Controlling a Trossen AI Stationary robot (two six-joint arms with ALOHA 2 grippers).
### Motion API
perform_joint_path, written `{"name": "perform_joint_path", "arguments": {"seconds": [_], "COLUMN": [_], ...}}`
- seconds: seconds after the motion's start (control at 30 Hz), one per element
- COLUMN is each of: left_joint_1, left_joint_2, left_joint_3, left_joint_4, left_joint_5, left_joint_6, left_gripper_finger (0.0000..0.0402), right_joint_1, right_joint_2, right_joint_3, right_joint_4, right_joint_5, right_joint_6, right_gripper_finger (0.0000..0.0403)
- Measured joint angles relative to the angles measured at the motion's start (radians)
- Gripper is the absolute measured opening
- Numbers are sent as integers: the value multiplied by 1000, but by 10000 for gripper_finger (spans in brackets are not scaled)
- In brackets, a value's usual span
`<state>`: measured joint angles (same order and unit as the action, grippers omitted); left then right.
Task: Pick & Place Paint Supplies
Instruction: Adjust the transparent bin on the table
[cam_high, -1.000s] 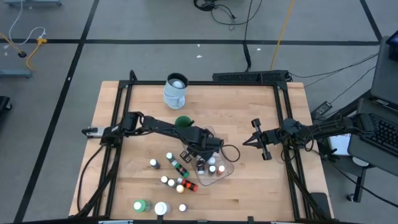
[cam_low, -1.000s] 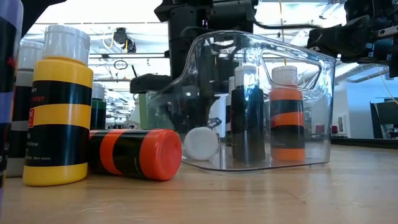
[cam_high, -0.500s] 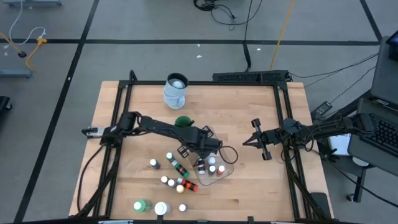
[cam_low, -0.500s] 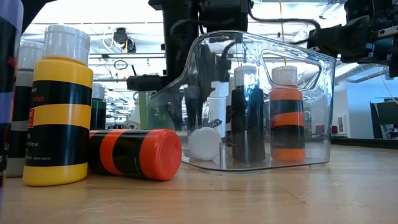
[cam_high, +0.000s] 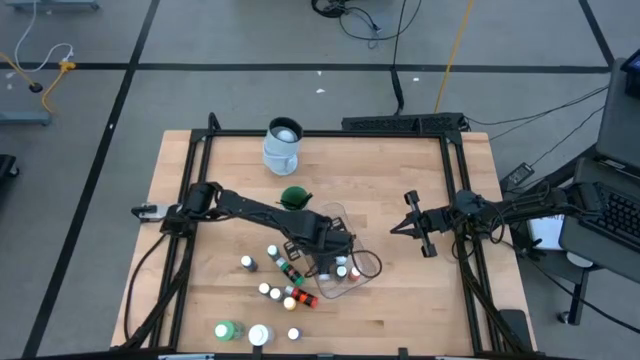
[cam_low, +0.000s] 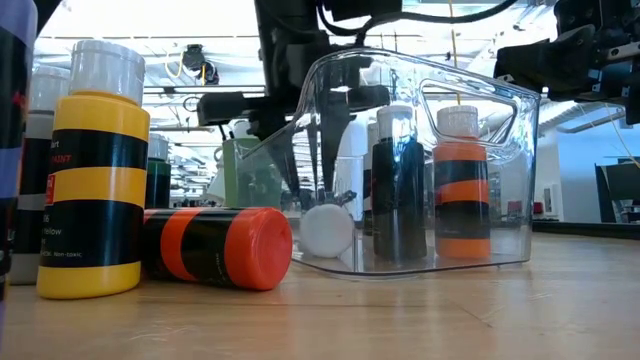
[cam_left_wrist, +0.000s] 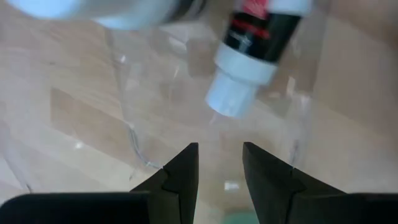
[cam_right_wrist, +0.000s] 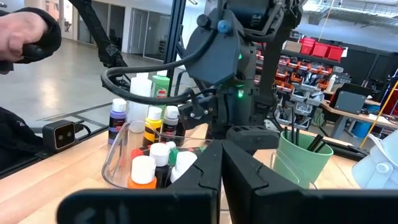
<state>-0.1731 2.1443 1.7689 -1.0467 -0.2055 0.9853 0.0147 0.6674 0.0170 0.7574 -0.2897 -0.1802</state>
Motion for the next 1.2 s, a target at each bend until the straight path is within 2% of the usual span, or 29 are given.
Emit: {"name": "perform_joint_path", "arguments": {"seconds": [0.27,0.47,0.63,0.7,0.83,1.0,1.2], "left_joint_1": [-32,-6,4,7,7,7,7], "left_joint_2": [0,0,0,0,0,0,-3], "left_joint_3": [0,0,0,0,0,-10,-83], "left_joint_4": [3,20,-2,-4,31,39,117], "left_joint_5": [-22,-23,45,58,-15,23,22], "left_joint_6": [60,144,178,194,210,289,396], "left_gripper_finger": [129,130,133,146,189,243,260], "right_joint_1": [0,0,0,0,0,0,0], "right_joint_2": [0,1,1,1,1,1,1], "right_joint_3": [0,0,0,0,0,0,0], "right_joint_4": [-7,-21,-37,-37,-45,-51,-61], "right_joint_5": [0,0,0,0,0,0,1], "right_joint_6": [-21,-29,-54,-66,-72,-76,-97], "right_gripper_finger": [4,4,4,4,4,4,4]}}
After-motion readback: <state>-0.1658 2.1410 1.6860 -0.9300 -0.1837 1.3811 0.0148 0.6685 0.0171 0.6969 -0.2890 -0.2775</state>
